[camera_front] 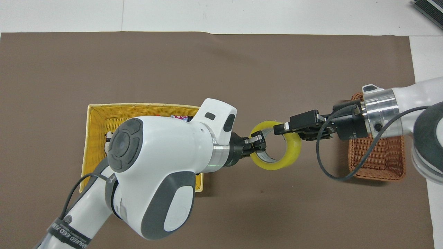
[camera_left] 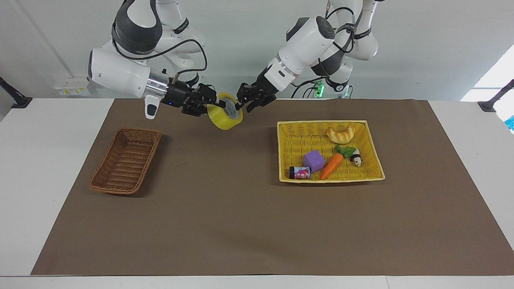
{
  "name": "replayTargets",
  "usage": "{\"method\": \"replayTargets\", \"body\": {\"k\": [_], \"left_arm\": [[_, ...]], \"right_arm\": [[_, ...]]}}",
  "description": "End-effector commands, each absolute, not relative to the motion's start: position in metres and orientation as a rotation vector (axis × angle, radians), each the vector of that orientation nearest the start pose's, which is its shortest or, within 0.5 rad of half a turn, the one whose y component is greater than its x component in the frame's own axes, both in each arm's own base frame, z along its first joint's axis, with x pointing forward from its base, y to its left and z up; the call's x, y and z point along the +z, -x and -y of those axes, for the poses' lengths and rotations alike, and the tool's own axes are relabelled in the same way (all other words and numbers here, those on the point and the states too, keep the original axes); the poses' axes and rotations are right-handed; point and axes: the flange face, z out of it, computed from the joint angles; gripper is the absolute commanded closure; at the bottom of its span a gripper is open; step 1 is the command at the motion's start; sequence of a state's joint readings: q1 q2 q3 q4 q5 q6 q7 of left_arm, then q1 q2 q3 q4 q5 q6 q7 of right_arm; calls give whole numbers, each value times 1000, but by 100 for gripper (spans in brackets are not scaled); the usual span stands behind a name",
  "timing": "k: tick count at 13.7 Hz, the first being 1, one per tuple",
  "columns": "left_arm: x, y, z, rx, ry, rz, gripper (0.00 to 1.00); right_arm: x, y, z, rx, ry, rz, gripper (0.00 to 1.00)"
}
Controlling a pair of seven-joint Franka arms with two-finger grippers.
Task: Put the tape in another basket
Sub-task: 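Grasp the tape rim with the right gripper beside the left gripper, then carry the tape to the wicker basket while the left gripper releases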
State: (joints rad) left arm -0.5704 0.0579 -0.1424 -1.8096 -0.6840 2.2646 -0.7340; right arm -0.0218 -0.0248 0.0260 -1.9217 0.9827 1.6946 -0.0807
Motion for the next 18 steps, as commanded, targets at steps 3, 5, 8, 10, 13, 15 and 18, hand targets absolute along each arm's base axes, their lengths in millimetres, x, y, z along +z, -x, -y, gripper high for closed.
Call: {"method": "replayTargets", "body": {"k": [3,5,8,10,13,15,18], "left_arm": [[563,-468,397,-201,-2252,-608,0],[560,-482,379,-200,-2254,-640,0],[552,-501,344,-243,-2280,-690,0],[545,-513,319,-268,-2332,-703,0],[535,-529,278,-198,-2481,-706,0],[529,-535,256,-181,-2555,-694,0],[522,-552,201,-167,-2620,-696,0]], "right_arm": [[521,-542,8,148,2236,-303,100],[513,-540,45,127,2277,-365,100],[499,-543,89,87,2426,-328,100],[482,-544,109,73,2504,-286,100],[462,-542,133,60,2774,-37,100],[437,-547,145,80,2871,125,100],[413,-556,145,100,2943,292,100]]}}
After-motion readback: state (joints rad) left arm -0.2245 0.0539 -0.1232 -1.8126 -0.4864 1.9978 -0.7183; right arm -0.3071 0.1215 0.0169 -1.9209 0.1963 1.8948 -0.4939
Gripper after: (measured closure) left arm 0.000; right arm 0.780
